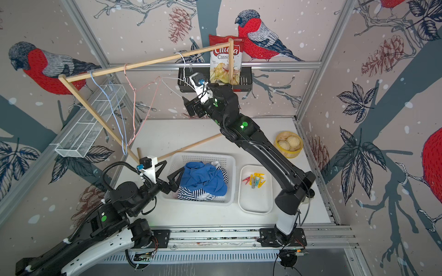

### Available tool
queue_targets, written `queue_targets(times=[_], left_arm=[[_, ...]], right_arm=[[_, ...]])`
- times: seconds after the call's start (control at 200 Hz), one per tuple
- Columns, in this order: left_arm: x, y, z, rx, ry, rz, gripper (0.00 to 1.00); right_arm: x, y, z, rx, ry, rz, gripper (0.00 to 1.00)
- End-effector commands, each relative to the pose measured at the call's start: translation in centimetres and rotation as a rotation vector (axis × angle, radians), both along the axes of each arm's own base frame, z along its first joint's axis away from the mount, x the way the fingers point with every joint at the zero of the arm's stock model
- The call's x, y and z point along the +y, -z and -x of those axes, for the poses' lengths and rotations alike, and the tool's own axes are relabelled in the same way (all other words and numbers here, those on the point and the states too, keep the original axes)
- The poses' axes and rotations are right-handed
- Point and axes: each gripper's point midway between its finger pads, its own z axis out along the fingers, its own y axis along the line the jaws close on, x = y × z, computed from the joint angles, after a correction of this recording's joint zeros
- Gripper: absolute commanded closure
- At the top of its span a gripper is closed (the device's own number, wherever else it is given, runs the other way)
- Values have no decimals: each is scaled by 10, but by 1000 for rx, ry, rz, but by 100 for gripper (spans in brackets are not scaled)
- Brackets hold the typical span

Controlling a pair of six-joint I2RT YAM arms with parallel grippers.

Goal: Remove the clothespins securing tank tops to the hanger
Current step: Place the hanger on the clothesline, then reset both arms

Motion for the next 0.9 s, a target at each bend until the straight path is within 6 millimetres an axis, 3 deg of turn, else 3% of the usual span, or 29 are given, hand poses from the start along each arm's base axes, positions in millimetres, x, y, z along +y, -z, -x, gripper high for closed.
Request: queue_targets(times=[0.0, 0.08, 0.135, 0.255, 0.385, 0.52, 0.65, 0.745, 0.896], left_arm=[[14, -23, -10, -161, -105, 26, 1], [24, -10, -21, -200, -212, -19, 1], [30, 4, -28, -221, -281, -62, 1], [39, 23, -31, -360, -372, -108, 1], [75, 31, -31, -461, -539, -126, 2], [95, 38, -49, -421, -604, -95, 4], [122, 54, -57, -405, -705, -90, 5], [131, 67, -64, -378, -748, -122, 5], [159, 92, -73, -318, -853, -159, 3]], right_arm=[[-60, -11, 16, -29, 164, -95, 0], [-111, 6, 38, -12, 231, -185, 0], [-151, 32, 57, 11, 275, -255, 0], [-219, 111, 70, 96, 432, -328, 0], [-280, 181, 78, 145, 664, -362, 0], [-321, 217, 81, 107, 782, -427, 0], [-358, 267, 61, 126, 884, -444, 0], [-382, 305, 46, 177, 943, -432, 0], [-405, 342, 32, 161, 1059, -303, 0]])
